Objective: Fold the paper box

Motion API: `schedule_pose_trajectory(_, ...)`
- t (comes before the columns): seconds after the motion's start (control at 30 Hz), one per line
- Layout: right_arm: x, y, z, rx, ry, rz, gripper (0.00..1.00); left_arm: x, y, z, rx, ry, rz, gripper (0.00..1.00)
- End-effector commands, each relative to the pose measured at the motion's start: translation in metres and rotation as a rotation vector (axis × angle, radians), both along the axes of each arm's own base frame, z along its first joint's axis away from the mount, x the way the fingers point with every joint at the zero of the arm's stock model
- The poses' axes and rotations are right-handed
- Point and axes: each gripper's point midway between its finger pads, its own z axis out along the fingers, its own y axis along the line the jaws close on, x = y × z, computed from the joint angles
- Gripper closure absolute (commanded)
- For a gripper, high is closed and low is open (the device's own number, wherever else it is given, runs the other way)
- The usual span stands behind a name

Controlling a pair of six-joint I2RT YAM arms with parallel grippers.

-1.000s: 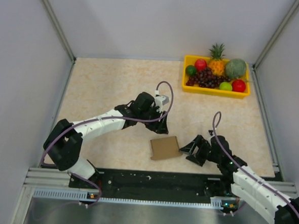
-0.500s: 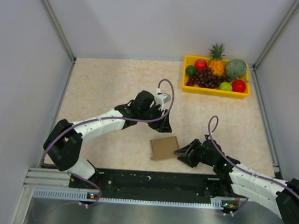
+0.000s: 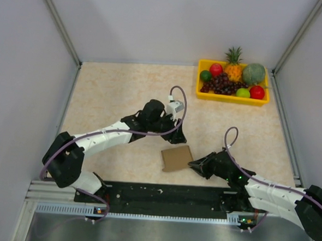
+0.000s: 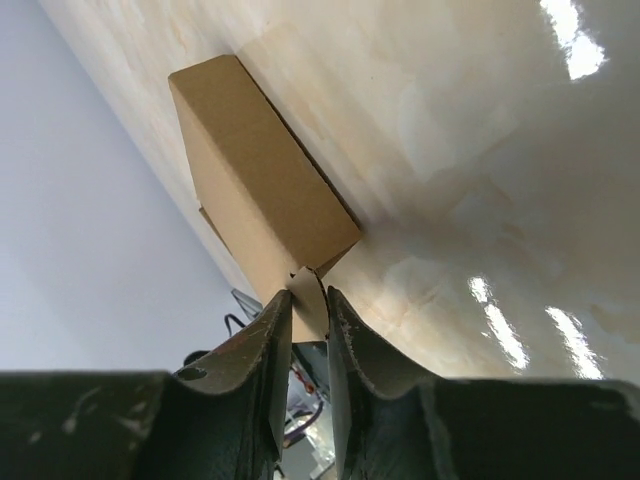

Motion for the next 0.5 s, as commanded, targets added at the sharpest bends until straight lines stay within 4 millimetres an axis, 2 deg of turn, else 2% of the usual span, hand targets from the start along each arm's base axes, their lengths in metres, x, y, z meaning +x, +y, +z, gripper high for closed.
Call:
schedule_pose_trajectory(0.0, 0.007, 0.005, 0.011, 0.031, -0.018, -0.035, 0.82, -0.005, -0.006, 0.027, -0.037, -0.191, -0.025, 0.41)
schedule_pose_trajectory(0.07, 0.006, 0.004, 0.009, 0.028, -0.013, -0.037, 0.87, -0.006, -0.003, 0.028, 0.007, -0.264, -0.027, 0.40)
schedule_pose_trajectory(0.1, 0.006, 0.004, 0.010, 0.031, -0.013, -0.034, 0.89, -0.013, -0.006, 0.028, 0.020, -0.292, -0.049, 0.39)
schedule_pose_trajectory(0.17, 0.006, 0.004, 0.011, 0.028, -0.010, -0.034, 0.91, -0.013, -0.001, 0.027, 0.062, -0.344, -0.048, 0.37)
schedule_pose_trajectory(0.33, 0.007, 0.004, 0.018, 0.041, -0.023, -0.037, 0.97, -0.019, 0.005, 0.027, 0.072, -0.348, -0.050, 0.36)
schedule_pose_trajectory(0.47, 0.011, 0.001, 0.023, 0.028, -0.049, -0.057, 0.99, -0.016, 0.019, 0.030, 0.072, -0.320, 0.050, 0.36)
